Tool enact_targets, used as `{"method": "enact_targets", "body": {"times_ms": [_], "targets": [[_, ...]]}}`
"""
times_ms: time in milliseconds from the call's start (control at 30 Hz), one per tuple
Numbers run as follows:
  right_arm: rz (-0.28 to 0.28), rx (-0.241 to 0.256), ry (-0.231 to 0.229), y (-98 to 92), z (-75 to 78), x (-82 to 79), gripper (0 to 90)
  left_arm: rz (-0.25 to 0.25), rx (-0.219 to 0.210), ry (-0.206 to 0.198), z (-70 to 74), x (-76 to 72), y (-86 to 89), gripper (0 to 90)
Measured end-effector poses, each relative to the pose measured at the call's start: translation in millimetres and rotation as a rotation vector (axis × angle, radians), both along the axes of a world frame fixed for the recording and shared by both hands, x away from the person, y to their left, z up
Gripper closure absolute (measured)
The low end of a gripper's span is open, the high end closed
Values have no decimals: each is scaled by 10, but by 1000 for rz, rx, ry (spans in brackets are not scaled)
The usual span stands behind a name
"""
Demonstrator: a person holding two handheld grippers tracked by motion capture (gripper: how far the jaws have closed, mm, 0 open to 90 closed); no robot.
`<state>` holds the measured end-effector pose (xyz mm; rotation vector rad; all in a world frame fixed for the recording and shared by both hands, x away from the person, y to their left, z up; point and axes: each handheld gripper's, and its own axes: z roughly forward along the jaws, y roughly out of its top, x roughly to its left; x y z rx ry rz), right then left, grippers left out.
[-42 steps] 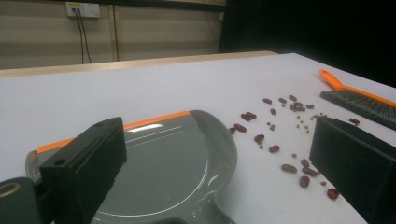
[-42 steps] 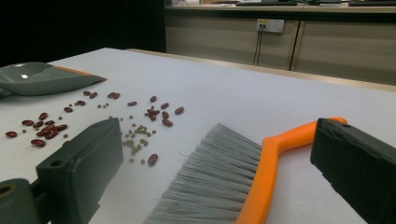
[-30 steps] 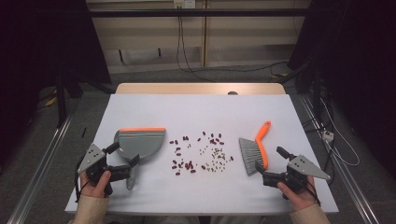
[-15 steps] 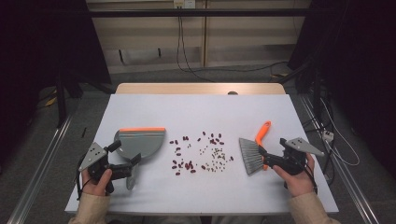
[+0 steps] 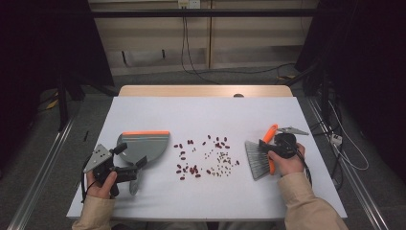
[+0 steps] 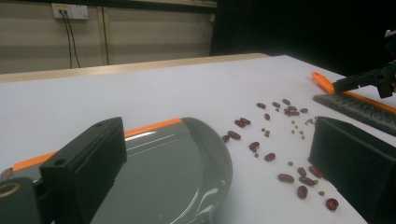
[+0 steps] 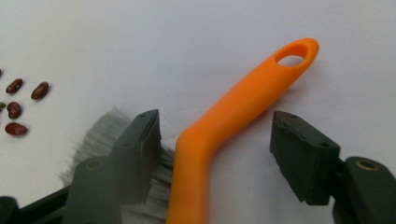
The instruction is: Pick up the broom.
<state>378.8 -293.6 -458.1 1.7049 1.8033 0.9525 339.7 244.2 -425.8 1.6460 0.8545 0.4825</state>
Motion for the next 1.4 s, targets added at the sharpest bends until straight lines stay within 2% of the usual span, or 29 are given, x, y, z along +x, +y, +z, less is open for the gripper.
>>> {"method": "enact_targets", "body": {"times_ms": [33, 300, 367, 433, 533, 633, 700, 767, 867, 967, 1133, 1233, 1300, 1400], "targets": [[4, 3, 2, 11, 7, 17, 421, 0, 1, 0, 0, 0, 3, 37], [40, -70, 55, 90, 34, 115, 485, -10, 1, 6, -10, 5, -13, 37], [40, -66, 60, 91, 23, 127, 486, -12, 4, 7, -12, 5, -14, 37], [39, -38, 80, 93, 1, 136, 500, -13, 5, 8, -15, 6, -16, 37], [48, -61, 83, 107, -4, 151, 530, -13, 1, 12, -20, 6, -20, 37], [75, -90, 110, 125, 23, 183, 583, -16, 4, 12, -21, 8, -21, 37], [108, -81, 133, 141, 43, 209, 647, -17, 4, 13, -23, 7, -23, 37], [142, -106, 151, 175, 61, 231, 687, -18, 6, 15, -26, 7, -23, 37], [152, -137, 177, 209, 90, 272, 692, -19, 8, 17, -30, 8, -19, 37], [152, -120, 175, 196, 87, 323, 694, -20, 8, 19, -35, 9, -19, 36], [144, -93, 134, 143, 54, 469, 692, -19, 13, 25, -48, 16, -17, 37], [122, -7, 153, 87, 43, 526, 678, -13, 10, 23, -44, 9, -14, 37], [126, 6, 165, 63, 55, 537, 638, -9, 5, 23, -42, 5, -14, 37], [122, -3, 192, 60, 77, 518, 643, -8, 11, 25, -43, 3, -13, 37]]}}
